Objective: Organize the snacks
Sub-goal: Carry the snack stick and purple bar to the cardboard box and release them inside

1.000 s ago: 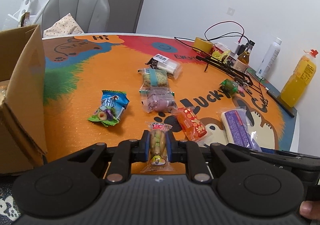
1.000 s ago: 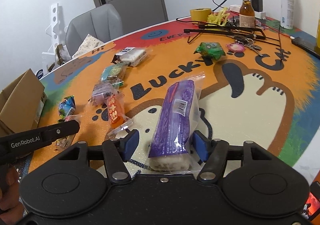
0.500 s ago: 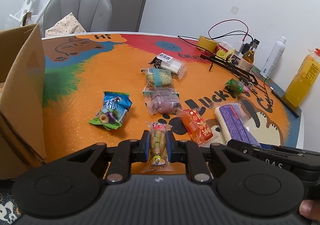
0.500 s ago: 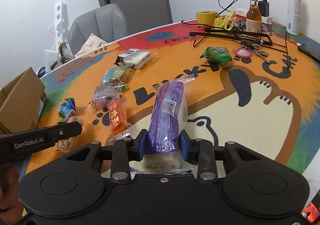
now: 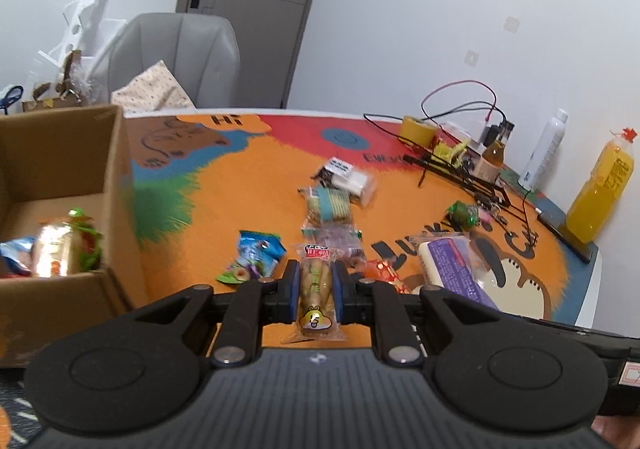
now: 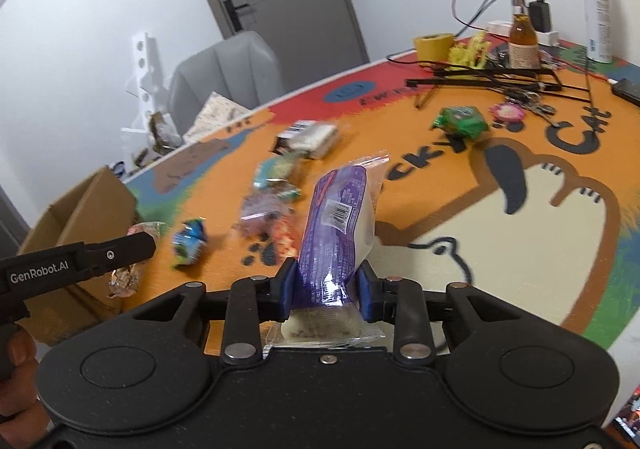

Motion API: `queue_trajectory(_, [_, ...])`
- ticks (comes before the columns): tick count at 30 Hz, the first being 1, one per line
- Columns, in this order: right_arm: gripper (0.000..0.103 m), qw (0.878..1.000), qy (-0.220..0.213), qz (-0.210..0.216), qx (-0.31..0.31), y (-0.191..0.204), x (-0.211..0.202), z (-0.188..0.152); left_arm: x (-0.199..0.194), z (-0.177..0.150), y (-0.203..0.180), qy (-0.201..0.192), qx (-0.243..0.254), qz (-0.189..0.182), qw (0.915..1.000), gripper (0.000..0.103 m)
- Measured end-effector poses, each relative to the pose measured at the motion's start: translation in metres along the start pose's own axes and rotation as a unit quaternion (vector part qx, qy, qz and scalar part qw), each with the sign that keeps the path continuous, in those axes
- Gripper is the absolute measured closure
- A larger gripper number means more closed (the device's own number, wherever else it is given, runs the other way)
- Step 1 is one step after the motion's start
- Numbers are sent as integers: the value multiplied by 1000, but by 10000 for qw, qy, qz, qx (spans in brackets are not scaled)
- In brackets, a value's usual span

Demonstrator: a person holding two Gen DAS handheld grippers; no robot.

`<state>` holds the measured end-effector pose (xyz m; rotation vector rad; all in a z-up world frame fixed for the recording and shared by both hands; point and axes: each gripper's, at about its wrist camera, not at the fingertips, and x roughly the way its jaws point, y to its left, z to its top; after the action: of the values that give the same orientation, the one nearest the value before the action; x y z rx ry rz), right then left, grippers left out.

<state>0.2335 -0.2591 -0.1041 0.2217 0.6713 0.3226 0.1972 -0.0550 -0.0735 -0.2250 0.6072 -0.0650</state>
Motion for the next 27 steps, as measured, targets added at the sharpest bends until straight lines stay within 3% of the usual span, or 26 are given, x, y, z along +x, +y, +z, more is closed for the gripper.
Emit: queue_trajectory(27, [74,9917,-206,1211,-384,94,10,38,-72,40,67,-690,-361,813,9936,87])
